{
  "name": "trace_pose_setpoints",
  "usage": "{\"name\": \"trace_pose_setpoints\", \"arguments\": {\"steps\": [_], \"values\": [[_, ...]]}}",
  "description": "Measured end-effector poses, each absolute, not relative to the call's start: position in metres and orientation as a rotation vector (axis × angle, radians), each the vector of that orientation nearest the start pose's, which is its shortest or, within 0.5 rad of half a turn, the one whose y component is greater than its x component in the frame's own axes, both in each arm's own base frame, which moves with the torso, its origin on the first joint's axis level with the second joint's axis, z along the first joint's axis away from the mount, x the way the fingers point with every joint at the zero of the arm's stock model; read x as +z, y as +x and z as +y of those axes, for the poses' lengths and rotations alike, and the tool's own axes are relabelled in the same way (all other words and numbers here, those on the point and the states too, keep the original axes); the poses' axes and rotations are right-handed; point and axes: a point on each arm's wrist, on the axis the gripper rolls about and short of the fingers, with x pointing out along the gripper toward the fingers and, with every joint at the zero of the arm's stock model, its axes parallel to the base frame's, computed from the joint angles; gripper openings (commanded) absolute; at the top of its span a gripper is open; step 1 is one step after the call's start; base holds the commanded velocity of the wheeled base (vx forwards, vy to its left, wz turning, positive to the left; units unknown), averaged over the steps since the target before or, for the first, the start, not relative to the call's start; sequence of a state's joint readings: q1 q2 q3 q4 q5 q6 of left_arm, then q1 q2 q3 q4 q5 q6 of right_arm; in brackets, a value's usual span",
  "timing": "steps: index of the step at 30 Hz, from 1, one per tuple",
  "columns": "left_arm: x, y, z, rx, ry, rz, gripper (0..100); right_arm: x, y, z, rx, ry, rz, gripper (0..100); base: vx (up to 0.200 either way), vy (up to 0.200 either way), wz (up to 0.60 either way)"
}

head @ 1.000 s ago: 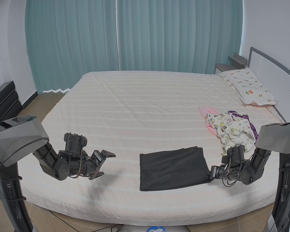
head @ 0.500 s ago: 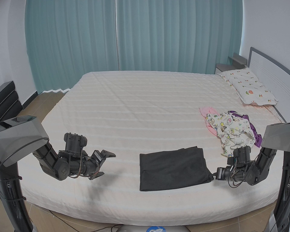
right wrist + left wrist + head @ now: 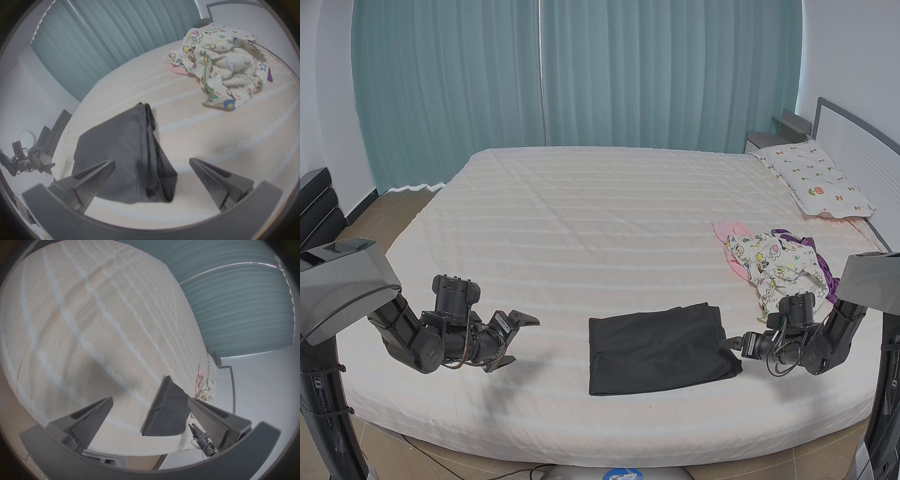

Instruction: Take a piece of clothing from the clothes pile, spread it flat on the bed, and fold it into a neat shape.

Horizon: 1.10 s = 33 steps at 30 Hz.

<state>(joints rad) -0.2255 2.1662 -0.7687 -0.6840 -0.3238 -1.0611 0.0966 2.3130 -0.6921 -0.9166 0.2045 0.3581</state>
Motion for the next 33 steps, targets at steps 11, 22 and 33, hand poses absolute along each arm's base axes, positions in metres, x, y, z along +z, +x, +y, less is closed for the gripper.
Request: {"name": "trace_pose_setpoints", "arguments": {"steps": [11, 22, 33], "values": [[0.023, 0.338, -0.085, -0.092, -1.022, 0.933, 100, -0.042, 0.382, 0.046, 0.307, 0.353, 0.744, 100, 0.000, 0.000, 0.00], [0.022, 0.338, -0.085, -0.092, -1.021, 0.933, 100, -0.056, 0.401, 0.050, 0.392, 0.363, 0.763, 100, 0.000, 0.000, 0.00], [0.022, 0.338, -0.085, -0.092, -1.021, 0.933, 100, -0.061, 0.402, 0.064, 0.463, 0.343, 0.800, 100, 0.000, 0.000, 0.00]]}}
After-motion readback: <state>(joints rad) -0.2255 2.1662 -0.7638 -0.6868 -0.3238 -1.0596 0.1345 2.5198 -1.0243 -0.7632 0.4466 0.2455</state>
